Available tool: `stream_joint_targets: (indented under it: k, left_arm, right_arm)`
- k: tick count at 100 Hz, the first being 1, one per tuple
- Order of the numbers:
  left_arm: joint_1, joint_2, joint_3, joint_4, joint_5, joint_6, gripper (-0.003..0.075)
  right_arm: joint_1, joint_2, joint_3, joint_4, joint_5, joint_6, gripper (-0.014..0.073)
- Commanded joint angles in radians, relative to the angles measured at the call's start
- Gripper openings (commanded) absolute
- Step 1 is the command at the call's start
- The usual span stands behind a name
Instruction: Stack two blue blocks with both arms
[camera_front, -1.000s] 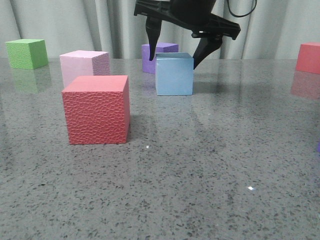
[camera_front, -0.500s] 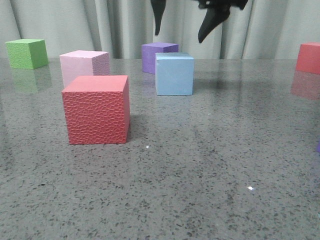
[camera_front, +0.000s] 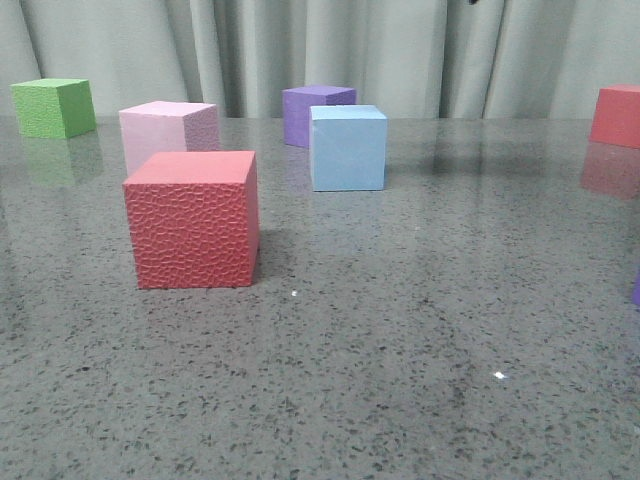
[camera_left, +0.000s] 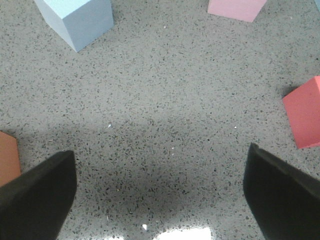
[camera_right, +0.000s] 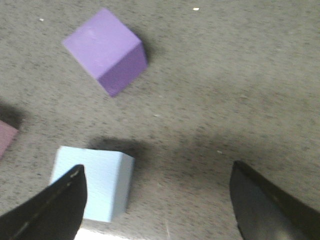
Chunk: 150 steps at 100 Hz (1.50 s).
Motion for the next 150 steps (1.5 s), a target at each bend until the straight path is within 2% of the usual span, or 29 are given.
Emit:
stream_joint_targets:
  k: [1, 45, 70, 116, 150]
  left_arm:
    - [-0.004, -0.002, -0.035, -0.008, -0.047, 0.0, 0.064]
    - [-0.004, -0.002, -0.035, -0.008, -0.047, 0.0, 0.064]
    - [-0.004, -0.002, -0.035, -0.008, -0.047, 0.0, 0.064]
    - [-0.004, -0.002, -0.035, -0.008, -0.047, 0.0, 0.064]
    - [-0.004, -0.002, -0.035, -0.005, -0.064, 0.0, 0.064]
  right_arm:
    - [-0.039, -0.101, 0.027, -0.024, -0.046, -0.037, 0.058]
    - [-0.244, -0.476, 0.506, -0.036, -0.161, -0.08, 0.058]
    - [-0.302, -0.722, 0.725, -0.081, -0.171, -0.083, 0.058]
    - [-0.302, -1.022, 0.907, -0.094, -0.114, -0.083, 0.058]
    - [-0.302, -1.069, 0.909, -0.096, -0.116, -0.083, 0.058]
